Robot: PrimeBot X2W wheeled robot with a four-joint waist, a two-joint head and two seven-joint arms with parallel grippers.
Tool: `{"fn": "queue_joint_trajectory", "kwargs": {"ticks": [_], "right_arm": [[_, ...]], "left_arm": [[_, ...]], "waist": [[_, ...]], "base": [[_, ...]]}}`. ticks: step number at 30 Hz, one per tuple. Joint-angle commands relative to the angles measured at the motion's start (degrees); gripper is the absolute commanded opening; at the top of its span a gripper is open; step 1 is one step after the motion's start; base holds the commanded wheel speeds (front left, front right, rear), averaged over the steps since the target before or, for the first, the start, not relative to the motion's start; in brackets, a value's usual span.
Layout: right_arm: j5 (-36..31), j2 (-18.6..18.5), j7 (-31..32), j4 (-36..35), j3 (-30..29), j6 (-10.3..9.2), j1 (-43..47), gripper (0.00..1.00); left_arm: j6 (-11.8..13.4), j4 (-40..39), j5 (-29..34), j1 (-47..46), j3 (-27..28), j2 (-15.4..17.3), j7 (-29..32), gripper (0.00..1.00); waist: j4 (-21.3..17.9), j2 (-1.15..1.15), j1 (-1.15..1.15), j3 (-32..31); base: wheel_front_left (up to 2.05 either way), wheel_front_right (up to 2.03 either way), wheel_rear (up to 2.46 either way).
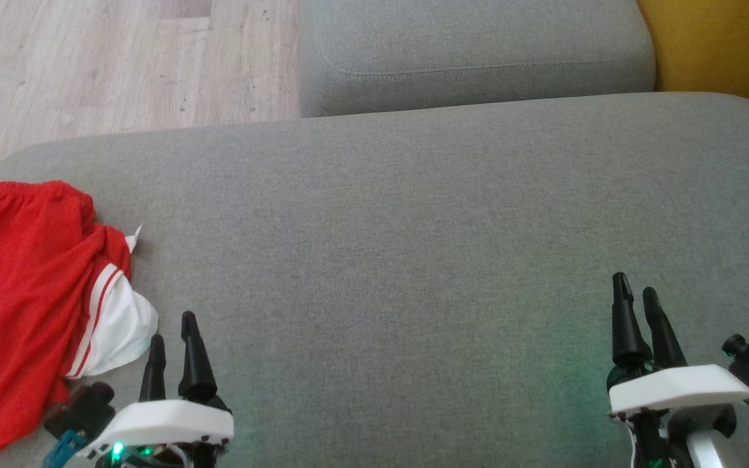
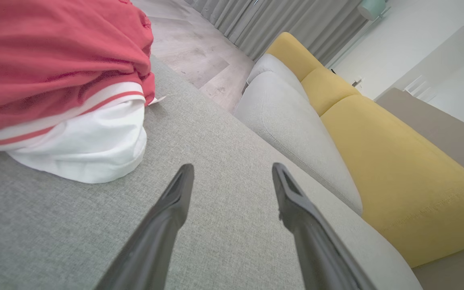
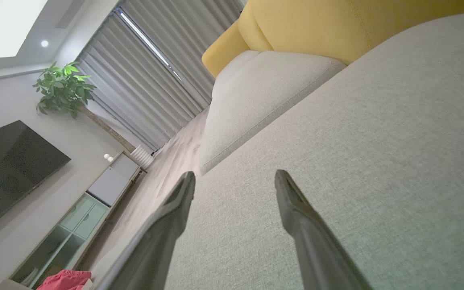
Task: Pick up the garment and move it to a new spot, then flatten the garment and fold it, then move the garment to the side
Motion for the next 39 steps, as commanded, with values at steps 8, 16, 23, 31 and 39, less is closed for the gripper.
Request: {"fn": "queue_joint_trajectory", "kwargs": {"ticks": [8, 16, 23, 31, 39], "right_arm": [[-6.33, -0.40, -1.95, -3.03, 2.49, 0.34, -1.21, 1.00], [-11.55, -0.44, -3.31, -3.77, 3.75, 0.36, -1.07, 1.00], [-15.84, -0.47, -4.49, -4.10, 3.78, 0.37, -0.92, 1.00], [-20.77, -0.50, -5.67, -4.28, 4.12, 0.39, -0.87, 1.00], [-26.56, -0.53, -7.02, -3.35, 3.64, 0.40, -0.70, 1.00]], "left_arm": [[1.18, -3.06, 6.36, -1.19, -0.51, 0.33, -1.90, 1.00], [2.73, -4.10, 11.73, -0.98, -1.31, 0.35, -3.26, 1.00], [3.12, -4.26, 16.23, -0.89, -2.24, 0.37, -4.45, 1.00], [3.54, -4.61, 20.19, -1.12, -3.27, 0.39, -5.63, 1.00], [4.82, -5.30, 25.08, -1.08, -4.37, 0.41, -6.99, 1.00]], "waist": [[-0.14, 0.00, 0.00, -0.53], [-0.17, 0.00, 0.00, -0.75], [-0.24, 0.00, 0.00, -0.63], [-0.01, 0.00, 0.00, -0.31], [-0.02, 0.00, 0.00, -0.23]], "base": [[0.00, 0.00, 0.00], [0.00, 0.00, 0.00], [0.00, 0.00, 0.00], [0.00, 0.00, 0.00], [0.00, 0.00, 0.00]]}}
